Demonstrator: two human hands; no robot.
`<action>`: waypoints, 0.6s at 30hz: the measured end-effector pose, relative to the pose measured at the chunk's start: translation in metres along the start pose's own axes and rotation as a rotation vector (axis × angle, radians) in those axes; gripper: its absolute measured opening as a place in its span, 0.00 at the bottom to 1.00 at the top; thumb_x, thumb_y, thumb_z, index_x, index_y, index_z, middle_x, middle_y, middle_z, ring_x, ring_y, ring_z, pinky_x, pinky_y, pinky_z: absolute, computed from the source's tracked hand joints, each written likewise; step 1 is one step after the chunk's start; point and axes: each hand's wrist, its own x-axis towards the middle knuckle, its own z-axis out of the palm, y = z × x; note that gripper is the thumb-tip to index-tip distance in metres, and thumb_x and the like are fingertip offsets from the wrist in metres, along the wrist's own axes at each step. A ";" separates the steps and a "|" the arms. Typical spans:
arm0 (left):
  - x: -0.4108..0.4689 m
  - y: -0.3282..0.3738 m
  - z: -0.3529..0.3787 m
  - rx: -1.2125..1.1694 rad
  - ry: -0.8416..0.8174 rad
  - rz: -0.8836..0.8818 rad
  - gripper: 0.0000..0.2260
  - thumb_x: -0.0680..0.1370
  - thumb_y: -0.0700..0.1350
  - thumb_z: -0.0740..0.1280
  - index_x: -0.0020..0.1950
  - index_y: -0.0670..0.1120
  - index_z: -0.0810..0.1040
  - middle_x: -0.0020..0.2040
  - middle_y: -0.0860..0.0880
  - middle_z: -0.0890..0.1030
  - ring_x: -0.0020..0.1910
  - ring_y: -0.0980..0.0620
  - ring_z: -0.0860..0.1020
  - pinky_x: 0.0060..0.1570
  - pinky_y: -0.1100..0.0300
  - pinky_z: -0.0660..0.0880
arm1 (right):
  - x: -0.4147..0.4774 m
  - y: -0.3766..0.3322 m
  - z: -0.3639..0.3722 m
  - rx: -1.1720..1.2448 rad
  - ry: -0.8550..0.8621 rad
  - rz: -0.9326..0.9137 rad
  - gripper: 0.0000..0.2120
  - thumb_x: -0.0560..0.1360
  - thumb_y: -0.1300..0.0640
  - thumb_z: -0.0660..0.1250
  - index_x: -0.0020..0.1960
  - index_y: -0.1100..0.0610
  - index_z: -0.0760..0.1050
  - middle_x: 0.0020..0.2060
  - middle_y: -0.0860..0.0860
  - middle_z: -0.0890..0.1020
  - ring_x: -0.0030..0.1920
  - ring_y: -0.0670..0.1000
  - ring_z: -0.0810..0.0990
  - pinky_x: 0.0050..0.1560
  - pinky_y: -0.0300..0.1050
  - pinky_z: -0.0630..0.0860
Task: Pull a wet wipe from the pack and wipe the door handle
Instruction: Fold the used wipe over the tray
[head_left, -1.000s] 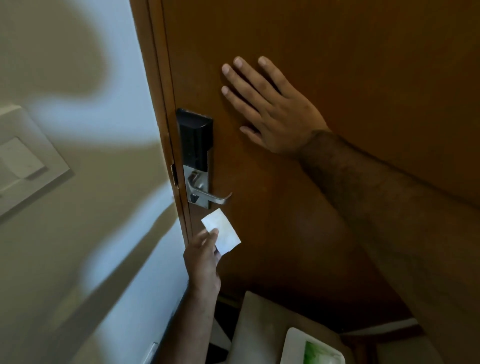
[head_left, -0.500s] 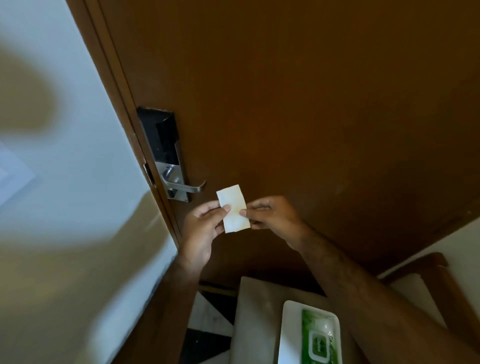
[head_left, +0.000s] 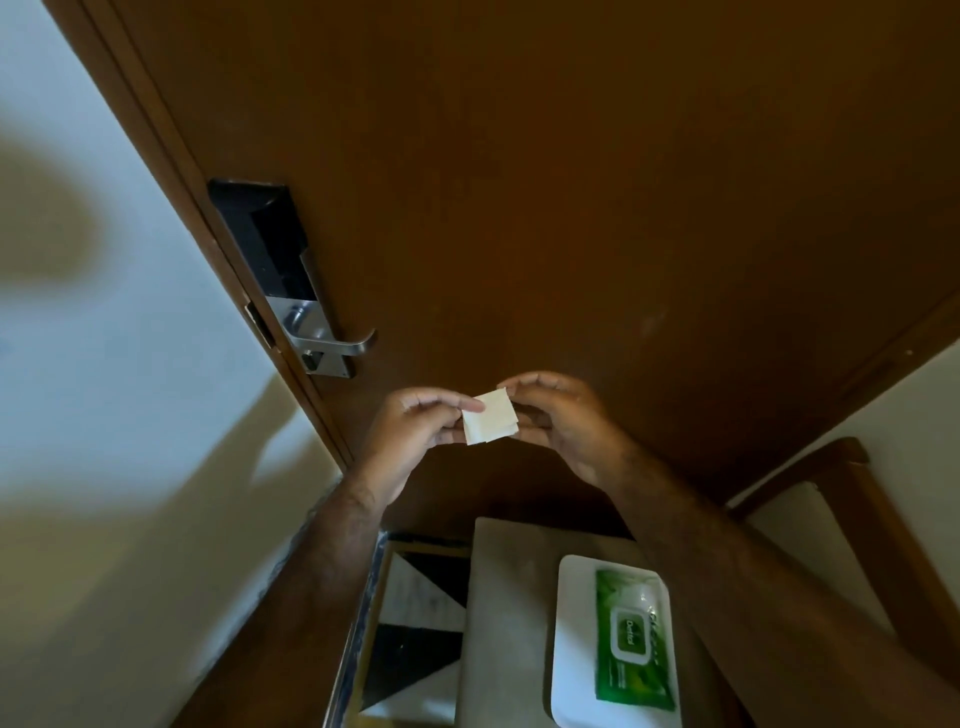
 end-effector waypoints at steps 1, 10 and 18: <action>-0.001 -0.002 0.004 0.016 0.001 -0.010 0.15 0.83 0.35 0.66 0.46 0.47 0.91 0.59 0.44 0.87 0.60 0.47 0.85 0.49 0.55 0.85 | 0.000 0.007 -0.005 0.022 -0.009 0.019 0.05 0.83 0.56 0.71 0.54 0.53 0.85 0.52 0.51 0.90 0.55 0.50 0.89 0.49 0.41 0.85; -0.005 -0.134 0.084 0.177 -0.013 -0.325 0.14 0.76 0.33 0.75 0.61 0.41 0.81 0.56 0.38 0.86 0.50 0.44 0.87 0.46 0.53 0.86 | -0.014 0.152 -0.082 -0.031 0.197 0.253 0.10 0.75 0.69 0.77 0.54 0.60 0.84 0.48 0.56 0.88 0.44 0.50 0.88 0.40 0.35 0.85; 0.012 -0.330 0.154 0.411 -0.053 -0.475 0.05 0.76 0.36 0.77 0.47 0.44 0.84 0.53 0.41 0.87 0.46 0.50 0.87 0.40 0.58 0.86 | -0.001 0.364 -0.151 -0.046 0.446 0.420 0.06 0.77 0.69 0.75 0.49 0.60 0.83 0.46 0.59 0.87 0.56 0.65 0.87 0.52 0.50 0.85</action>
